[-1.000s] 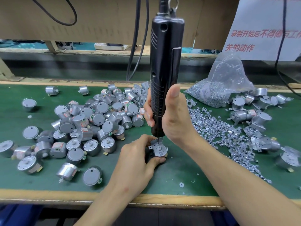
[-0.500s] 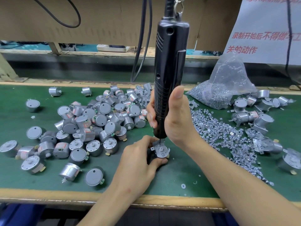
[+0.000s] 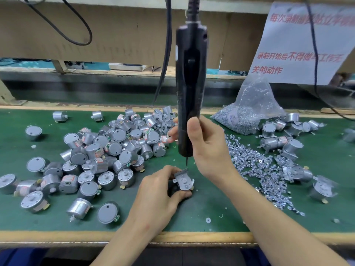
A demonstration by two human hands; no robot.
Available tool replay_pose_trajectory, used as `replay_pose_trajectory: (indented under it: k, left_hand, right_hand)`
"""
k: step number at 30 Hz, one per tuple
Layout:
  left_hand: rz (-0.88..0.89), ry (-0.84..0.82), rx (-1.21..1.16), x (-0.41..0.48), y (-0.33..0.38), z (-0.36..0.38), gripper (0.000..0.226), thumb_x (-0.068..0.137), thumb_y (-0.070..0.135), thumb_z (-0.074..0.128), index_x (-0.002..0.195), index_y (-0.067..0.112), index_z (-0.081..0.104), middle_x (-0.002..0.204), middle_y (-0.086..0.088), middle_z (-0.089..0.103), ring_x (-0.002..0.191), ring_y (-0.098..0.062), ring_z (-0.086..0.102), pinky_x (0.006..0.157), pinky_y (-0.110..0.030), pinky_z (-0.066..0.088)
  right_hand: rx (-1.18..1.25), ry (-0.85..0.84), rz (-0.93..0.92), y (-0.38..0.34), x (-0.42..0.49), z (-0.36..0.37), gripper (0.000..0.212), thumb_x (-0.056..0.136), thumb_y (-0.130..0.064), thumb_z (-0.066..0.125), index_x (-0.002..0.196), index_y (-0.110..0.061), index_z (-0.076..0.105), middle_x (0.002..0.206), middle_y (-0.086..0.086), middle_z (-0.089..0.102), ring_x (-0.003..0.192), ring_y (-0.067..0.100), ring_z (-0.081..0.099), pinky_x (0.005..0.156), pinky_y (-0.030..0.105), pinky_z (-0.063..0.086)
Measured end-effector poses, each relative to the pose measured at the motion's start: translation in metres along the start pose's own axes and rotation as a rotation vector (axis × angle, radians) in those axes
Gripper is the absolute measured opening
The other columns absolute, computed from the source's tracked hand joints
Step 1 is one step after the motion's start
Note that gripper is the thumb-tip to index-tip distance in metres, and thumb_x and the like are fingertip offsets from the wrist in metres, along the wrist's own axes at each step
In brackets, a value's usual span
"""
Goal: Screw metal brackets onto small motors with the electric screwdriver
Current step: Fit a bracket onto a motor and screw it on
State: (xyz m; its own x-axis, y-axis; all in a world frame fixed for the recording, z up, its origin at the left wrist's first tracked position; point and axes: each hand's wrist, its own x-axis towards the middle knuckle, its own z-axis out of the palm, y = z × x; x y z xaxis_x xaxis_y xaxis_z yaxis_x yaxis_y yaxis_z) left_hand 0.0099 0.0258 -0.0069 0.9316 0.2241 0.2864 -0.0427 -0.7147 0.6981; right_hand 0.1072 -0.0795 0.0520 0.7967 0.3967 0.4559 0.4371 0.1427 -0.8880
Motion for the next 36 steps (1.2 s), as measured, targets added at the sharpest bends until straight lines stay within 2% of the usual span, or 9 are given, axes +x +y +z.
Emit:
replay_pose_trajectory:
  k: [5, 9, 14, 18, 22, 24, 26, 31, 36]
  left_hand:
    - [0.075, 0.019, -0.038, -0.003, 0.013, 0.001, 0.039, 0.067, 0.026, 0.090, 0.098, 0.032, 0.067, 0.071, 0.043, 0.054, 0.058, 0.015, 0.050, 0.063, -0.001, 0.033]
    - [0.218, 0.066, -0.051, 0.003, 0.041, 0.014, 0.048, 0.068, 0.014, 0.088, 0.108, 0.030, 0.067, 0.080, 0.040, 0.051, 0.066, 0.015, 0.049, 0.065, 0.003, 0.032]
    - [0.412, 0.059, -0.098, 0.029, 0.088, 0.045, 0.066, 0.067, 0.006, 0.087, 0.119, 0.036, 0.059, 0.096, 0.038, 0.053, 0.069, 0.002, 0.052, 0.068, -0.002, 0.037]
    - [0.421, 0.038, -0.201, 0.046, 0.135, 0.080, 0.069, 0.077, 0.018, 0.083, 0.137, 0.029, 0.052, 0.118, 0.024, 0.061, 0.094, 0.004, 0.059, 0.088, -0.014, 0.044]
    - [0.335, -0.092, -0.255, 0.052, 0.172, 0.108, 0.066, 0.087, 0.039, 0.072, 0.144, 0.027, 0.041, 0.125, 0.018, 0.053, 0.090, 0.003, 0.058, 0.083, 0.000, 0.035]
    - [0.326, -0.150, -0.251, 0.052, 0.181, 0.116, 0.053, 0.088, 0.040, 0.070, 0.135, 0.029, 0.048, 0.119, 0.018, 0.057, 0.084, 0.005, 0.059, 0.076, 0.001, 0.036]
    - [0.313, -0.204, -0.238, 0.051, 0.184, 0.120, 0.042, 0.088, 0.041, 0.068, 0.126, 0.028, 0.055, 0.111, 0.018, 0.061, 0.083, 0.008, 0.058, 0.071, -0.001, 0.039]
    - [0.254, -0.235, -0.146, 0.049, 0.165, 0.108, 0.028, 0.088, 0.047, 0.065, 0.110, 0.030, 0.065, 0.098, 0.020, 0.068, 0.080, 0.006, 0.060, 0.076, -0.016, 0.049]
    - [0.116, -0.158, -0.033, 0.039, 0.120, 0.071, 0.026, 0.090, 0.046, 0.062, 0.110, 0.031, 0.064, 0.096, 0.019, 0.069, 0.080, 0.001, 0.062, 0.081, -0.028, 0.052]
  right_hand:
    - [-0.271, 0.093, 0.165, 0.000, -0.053, -0.034, 0.046, 0.088, -0.048, 0.066, 0.121, -0.017, 0.072, 0.109, -0.013, 0.075, 0.103, -0.002, 0.070, 0.091, 0.018, 0.055]
    - [-0.214, 0.031, 0.351, -0.011, -0.088, -0.056, 0.027, 0.092, -0.027, 0.075, 0.117, -0.033, 0.066, 0.110, -0.014, 0.074, 0.107, -0.004, 0.068, 0.093, 0.014, 0.052]
    - [-0.183, 0.158, 0.390, -0.044, -0.087, -0.109, 0.019, 0.096, -0.017, 0.071, 0.113, -0.024, 0.073, 0.099, -0.008, 0.078, 0.095, 0.004, 0.072, 0.083, 0.016, 0.053]
    - [0.205, 0.305, 0.500, -0.053, -0.083, -0.161, 0.012, 0.092, -0.013, 0.073, 0.103, -0.011, 0.077, 0.096, 0.006, 0.077, 0.090, 0.021, 0.074, 0.078, 0.026, 0.060]
    - [0.570, 0.768, 0.577, -0.046, -0.062, -0.234, 0.018, 0.104, -0.012, 0.057, 0.090, 0.000, 0.059, 0.129, 0.023, 0.057, 0.120, 0.032, 0.064, 0.088, 0.029, 0.057]
    - [0.774, 0.999, 0.472, -0.051, -0.049, -0.266, 0.025, 0.110, -0.017, 0.046, 0.116, 0.005, 0.054, 0.154, 0.026, 0.036, 0.143, 0.037, 0.045, 0.110, 0.036, 0.047]
    - [0.983, 1.074, 0.376, -0.055, -0.040, -0.281, 0.057, 0.112, -0.028, 0.042, 0.155, 0.006, 0.025, 0.165, 0.025, 0.020, 0.149, 0.037, 0.036, 0.115, 0.039, 0.042]
    - [0.448, 0.719, 0.514, -0.050, -0.030, -0.226, 0.044, 0.110, -0.035, 0.044, 0.125, 0.002, 0.062, 0.109, 0.015, 0.076, 0.090, 0.024, 0.077, 0.070, 0.027, 0.060]
    - [-0.133, 0.320, 0.440, -0.035, -0.017, -0.132, 0.046, 0.097, -0.042, 0.068, 0.127, -0.008, 0.064, 0.111, 0.003, 0.075, 0.098, 0.015, 0.073, 0.087, 0.033, 0.061]
